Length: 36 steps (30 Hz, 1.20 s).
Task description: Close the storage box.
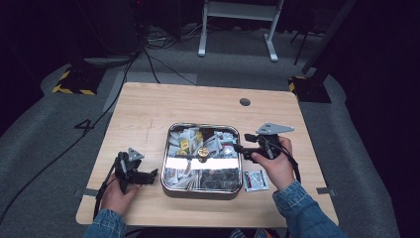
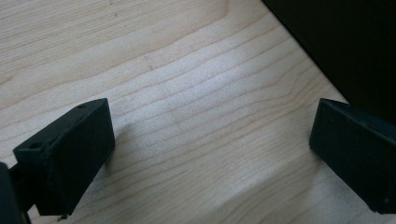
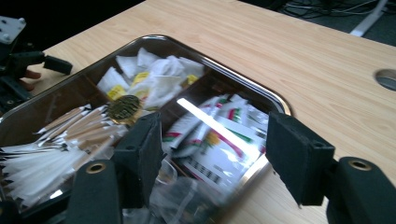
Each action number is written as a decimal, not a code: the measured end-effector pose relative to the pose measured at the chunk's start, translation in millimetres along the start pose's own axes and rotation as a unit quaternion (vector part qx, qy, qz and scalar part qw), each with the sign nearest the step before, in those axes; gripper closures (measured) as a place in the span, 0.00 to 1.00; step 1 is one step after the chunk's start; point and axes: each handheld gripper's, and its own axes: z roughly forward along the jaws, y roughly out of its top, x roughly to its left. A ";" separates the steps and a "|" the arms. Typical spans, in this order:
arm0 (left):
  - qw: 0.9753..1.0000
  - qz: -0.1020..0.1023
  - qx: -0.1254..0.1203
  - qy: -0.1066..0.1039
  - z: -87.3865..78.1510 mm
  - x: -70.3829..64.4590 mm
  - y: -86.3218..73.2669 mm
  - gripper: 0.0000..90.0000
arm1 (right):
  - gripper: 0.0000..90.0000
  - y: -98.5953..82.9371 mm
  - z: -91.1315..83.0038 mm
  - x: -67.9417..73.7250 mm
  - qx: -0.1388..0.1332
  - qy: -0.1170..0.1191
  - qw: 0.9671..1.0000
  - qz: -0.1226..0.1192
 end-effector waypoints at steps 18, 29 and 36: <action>1.000 0.001 0.001 0.000 0.1 0.3 0.3 0.00 | 0.39 -55.7 -44.6 -62.0 0.003 -0.089 0.995 0.046; 1.000 0.000 0.000 0.001 0.4 0.3 0.6 0.00 | 0.38 -99.1 -44.0 -93.6 0.040 -0.103 0.991 0.076; 1.000 0.000 0.000 0.001 0.4 0.3 0.6 0.00 | 0.34 -120.2 -39.1 -101.6 0.060 -0.111 0.989 0.074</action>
